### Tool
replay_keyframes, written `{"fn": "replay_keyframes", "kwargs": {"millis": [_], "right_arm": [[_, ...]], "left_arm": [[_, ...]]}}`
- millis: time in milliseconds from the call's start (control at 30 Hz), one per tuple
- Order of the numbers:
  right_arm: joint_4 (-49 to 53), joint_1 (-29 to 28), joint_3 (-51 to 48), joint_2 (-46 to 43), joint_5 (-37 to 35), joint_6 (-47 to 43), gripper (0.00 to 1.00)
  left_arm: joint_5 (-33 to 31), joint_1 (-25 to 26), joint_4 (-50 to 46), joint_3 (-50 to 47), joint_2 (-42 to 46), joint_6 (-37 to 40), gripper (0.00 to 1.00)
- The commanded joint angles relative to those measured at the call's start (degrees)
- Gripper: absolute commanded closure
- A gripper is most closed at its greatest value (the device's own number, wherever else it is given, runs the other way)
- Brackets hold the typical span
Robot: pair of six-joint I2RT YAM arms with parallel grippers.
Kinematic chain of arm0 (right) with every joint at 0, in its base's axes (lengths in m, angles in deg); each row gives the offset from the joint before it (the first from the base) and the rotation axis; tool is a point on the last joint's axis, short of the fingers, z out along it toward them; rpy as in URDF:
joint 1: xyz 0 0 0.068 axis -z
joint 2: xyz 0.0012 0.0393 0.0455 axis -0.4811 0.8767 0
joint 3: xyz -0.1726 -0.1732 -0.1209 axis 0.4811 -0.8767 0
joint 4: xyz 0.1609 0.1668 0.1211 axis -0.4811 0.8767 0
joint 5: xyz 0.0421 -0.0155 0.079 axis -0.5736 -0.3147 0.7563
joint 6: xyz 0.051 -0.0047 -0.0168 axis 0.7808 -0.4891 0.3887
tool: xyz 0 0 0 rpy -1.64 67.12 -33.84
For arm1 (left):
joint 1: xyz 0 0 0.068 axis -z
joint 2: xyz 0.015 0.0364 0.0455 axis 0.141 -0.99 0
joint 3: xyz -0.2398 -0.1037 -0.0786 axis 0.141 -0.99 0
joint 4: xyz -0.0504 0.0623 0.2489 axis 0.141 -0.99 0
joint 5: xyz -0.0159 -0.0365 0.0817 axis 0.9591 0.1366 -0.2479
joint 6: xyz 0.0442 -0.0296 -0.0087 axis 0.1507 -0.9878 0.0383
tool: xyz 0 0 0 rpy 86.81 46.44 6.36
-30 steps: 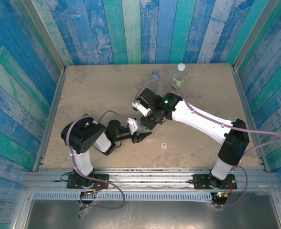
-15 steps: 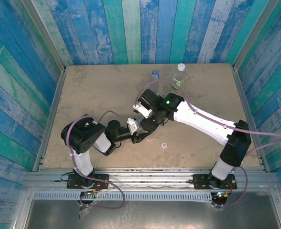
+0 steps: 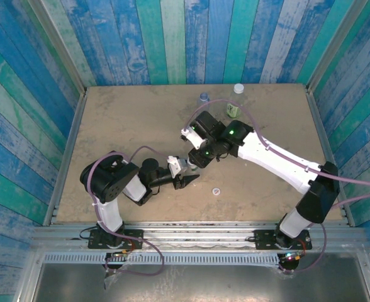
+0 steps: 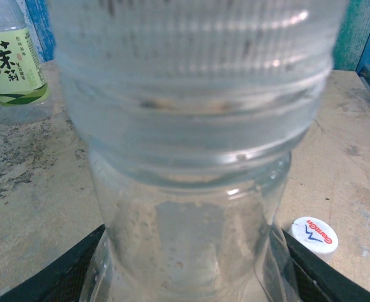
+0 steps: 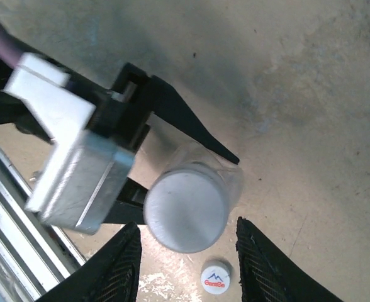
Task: Screw on the bottle caps
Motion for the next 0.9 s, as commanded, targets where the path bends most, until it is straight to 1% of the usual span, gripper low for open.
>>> {"fn": "replay_keyframes", "kwargs": {"millis": [0,233,300,367,433,500,700,867], "right_arm": [[0.09,0.46,-1.60,1.26,0.33,0.97,0.58],[-0.51,0.85,-2.94,1.83,0.56,1.54,0.58],[-1.31,0.84,-2.81,1.38,0.99,1.77,0.56],[-2.67,1.18,-2.98,1.21,1.59,1.92,0.52],[-3.27,1.72,-2.91,1.45,2.47,2.39,0.52],[-3.35,2.33,-2.50,2.24,3.67,3.03,0.56],[-4.52,3.52,-2.38,3.33,8.17,4.21,0.64],[-5.00,4.48,-6.32,0.88,12.79,5.54,0.71]], "left_arm": [[-0.42,-0.07,-4.61,-1.31,1.83,0.11,0.39],[-0.29,-0.09,-4.61,-1.33,1.92,0.08,0.39],[-0.19,-0.09,-4.83,-1.32,2.04,0.03,0.39],[-0.16,-0.02,-4.96,-1.30,1.99,0.16,0.39],[0.01,-0.05,-5.13,-1.22,2.01,0.17,0.39],[-0.05,-0.03,-5.22,-1.06,1.99,0.20,0.39],[-0.03,-0.03,-4.96,-1.00,1.79,0.04,0.38],[-0.26,-0.02,-5.30,-0.96,1.77,-0.01,0.39]]}}
